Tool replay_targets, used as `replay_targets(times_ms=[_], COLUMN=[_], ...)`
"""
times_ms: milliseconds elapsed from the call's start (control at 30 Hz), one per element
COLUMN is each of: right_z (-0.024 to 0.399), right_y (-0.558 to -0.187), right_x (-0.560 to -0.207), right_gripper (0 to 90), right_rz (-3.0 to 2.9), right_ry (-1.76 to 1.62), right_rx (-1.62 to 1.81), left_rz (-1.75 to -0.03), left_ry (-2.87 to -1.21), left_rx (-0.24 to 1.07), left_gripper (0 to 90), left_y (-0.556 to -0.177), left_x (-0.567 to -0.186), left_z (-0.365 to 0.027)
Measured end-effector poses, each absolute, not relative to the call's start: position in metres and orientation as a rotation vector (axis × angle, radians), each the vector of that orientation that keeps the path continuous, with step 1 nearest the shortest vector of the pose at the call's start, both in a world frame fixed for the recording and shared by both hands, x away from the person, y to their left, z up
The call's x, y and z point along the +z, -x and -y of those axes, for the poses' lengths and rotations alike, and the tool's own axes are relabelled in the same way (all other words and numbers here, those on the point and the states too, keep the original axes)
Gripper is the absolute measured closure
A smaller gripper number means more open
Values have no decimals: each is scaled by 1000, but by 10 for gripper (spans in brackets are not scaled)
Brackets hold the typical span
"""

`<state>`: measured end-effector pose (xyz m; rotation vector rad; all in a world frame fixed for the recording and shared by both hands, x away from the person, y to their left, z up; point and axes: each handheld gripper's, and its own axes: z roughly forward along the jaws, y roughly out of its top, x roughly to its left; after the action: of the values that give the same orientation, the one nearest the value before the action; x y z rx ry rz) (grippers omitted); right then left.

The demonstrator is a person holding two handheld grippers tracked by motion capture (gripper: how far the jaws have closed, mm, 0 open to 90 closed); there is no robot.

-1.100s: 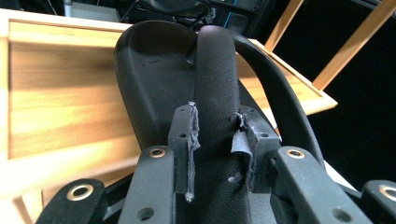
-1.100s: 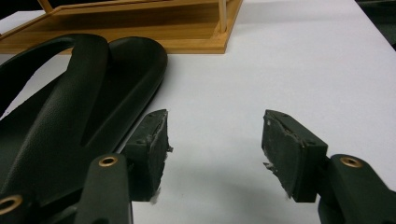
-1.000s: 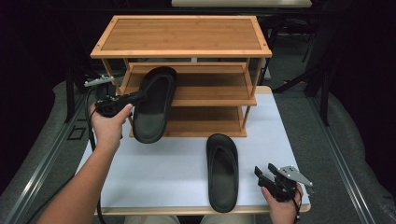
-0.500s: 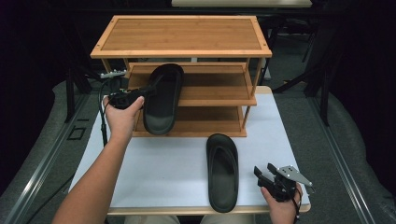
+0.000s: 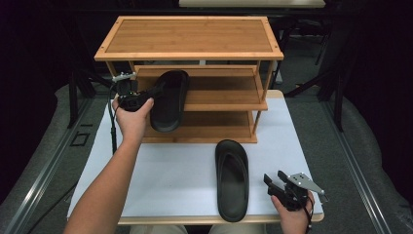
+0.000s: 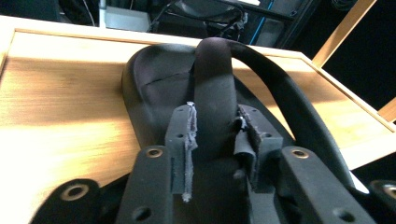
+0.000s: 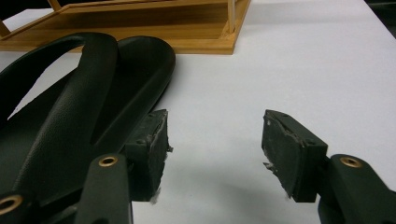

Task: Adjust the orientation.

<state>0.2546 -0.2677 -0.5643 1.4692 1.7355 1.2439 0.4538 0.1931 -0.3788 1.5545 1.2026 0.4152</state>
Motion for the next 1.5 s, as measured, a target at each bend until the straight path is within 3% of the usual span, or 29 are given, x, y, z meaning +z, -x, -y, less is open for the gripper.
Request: replay_targets(times_ms=[267,500,567,1033,1500], right_z=[270,266,265,269,267], right_y=[-254,-254,-254,-254,-254], right_x=[-564,-564,-564,-564,-565], right_gripper=[405,405,405,405,405], right_rz=[-1726,-1739,-1742,-1735,-1731], right_ry=[-1473,-1470,-1470,-1479,-1468], right_rx=[1242,1239,1233,1245,1262], left_rz=[-1194,-1211,-1216,-1301,-1239], left_ry=[-1614,-1669,-1682,-1533,-1524], left_rx=[502,482,522,570,481], left_gripper=[610,611,674,708,654], left_y=[-439,-430,-429,-449,-436], left_x=[-372,-371,-371,-380,-377], left_z=[-195,-197,-195,-169,-183])
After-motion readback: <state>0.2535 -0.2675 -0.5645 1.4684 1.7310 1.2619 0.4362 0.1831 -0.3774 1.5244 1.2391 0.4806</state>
